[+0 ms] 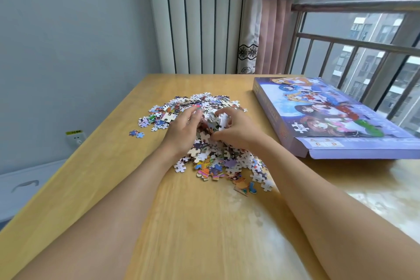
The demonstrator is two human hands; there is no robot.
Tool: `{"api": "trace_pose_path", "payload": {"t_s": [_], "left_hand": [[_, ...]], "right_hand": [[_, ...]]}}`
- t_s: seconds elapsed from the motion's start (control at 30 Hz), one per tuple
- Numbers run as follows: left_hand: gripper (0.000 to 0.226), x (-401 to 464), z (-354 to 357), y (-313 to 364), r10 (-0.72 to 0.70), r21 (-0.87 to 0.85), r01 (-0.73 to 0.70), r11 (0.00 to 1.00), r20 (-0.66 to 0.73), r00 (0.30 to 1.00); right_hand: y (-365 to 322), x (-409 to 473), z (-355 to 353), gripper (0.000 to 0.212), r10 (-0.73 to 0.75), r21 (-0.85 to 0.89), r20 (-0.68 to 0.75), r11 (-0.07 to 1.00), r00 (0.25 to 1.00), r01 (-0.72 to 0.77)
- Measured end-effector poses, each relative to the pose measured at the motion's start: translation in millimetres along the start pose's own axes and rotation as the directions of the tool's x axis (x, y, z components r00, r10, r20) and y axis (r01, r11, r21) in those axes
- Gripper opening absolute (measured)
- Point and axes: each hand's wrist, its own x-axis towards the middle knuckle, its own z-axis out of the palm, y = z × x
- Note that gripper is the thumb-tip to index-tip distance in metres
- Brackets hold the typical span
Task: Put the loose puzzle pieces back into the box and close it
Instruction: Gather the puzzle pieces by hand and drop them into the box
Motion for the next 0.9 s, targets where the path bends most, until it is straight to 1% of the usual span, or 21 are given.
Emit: {"api": "trace_pose_path", "payload": {"t_s": [0.1,0.23,0.37,0.4,0.47,0.57,0.63,0.67,0.77,0.83,0.87,0.9], "left_hand": [[0.045,1.7,-0.7,-1.2,0.003,-0.035,-0.003,0.999,0.007,1.0],[0.046,5.2,-1.6,-4.0,-0.002,0.023,0.001,1.0,0.023,1.0],[0.047,3.5,-2.5,-2.9,0.02,0.062,-0.021,0.998,0.014,1.0],[0.045,3.3,-2.6,-2.5,0.031,0.073,-0.031,0.997,0.004,1.0],[0.042,2.8,-2.5,-1.5,0.053,0.098,-0.049,0.994,-0.043,0.998],[0.04,3.3,-3.3,-1.1,0.124,0.178,-0.096,0.979,-0.158,0.98],[0.04,3.9,-4.1,-2.4,0.181,0.221,-0.135,0.966,-0.204,0.962],[0.039,4.0,-4.3,-2.5,0.205,0.231,-0.155,0.961,-0.214,0.955],[0.036,2.6,-2.4,-2.0,0.266,0.233,-0.216,0.948,-0.21,0.941],[0.037,0.5,-0.5,1.5,0.308,0.228,-0.264,0.937,-0.188,0.933],[0.039,-0.8,1.4,3.7,0.342,0.228,-0.301,0.926,-0.17,0.924],[0.04,-2.5,4.3,6.1,0.378,0.228,-0.341,0.912,-0.144,0.915]], "right_hand": [[0.2,0.7,0.2,0.081,-0.008,-0.006,-0.038,1.0,0.999,0.008],[-2.5,-2.5,-7.2,0.064,0.025,0.037,-0.028,0.999,0.999,-0.024],[-1.1,-4.1,-13.2,0.06,0.057,0.105,-0.033,0.993,0.998,-0.053],[-0.7,-4.2,-15.7,0.06,0.077,0.138,-0.035,0.988,0.996,-0.071],[1.0,-3.5,-21.5,0.061,0.135,0.278,-0.035,0.953,0.99,-0.12],[4.9,-2.1,-28.2,0.065,0.223,0.523,-0.052,0.836,0.973,-0.164],[4.9,-3.0,-30.2,0.063,0.254,0.637,-0.031,0.75,0.967,-0.177],[3.2,-4.2,-31.8,0.06,0.266,0.702,-0.01,0.688,0.964,-0.183],[-1.3,-5.1,-33.0,0.048,0.337,0.86,0.076,0.454,0.938,-0.233],[-2.8,-3.4,-30.4,0.02,0.368,0.911,0.17,0.295,0.914,-0.289],[-2.6,-2.0,-28.1,0.015,0.368,0.927,0.224,0.206,0.903,-0.314],[-2.5,-1.3,-25.4,0.016,0.358,0.938,0.267,0.115,0.895,-0.326]]}}
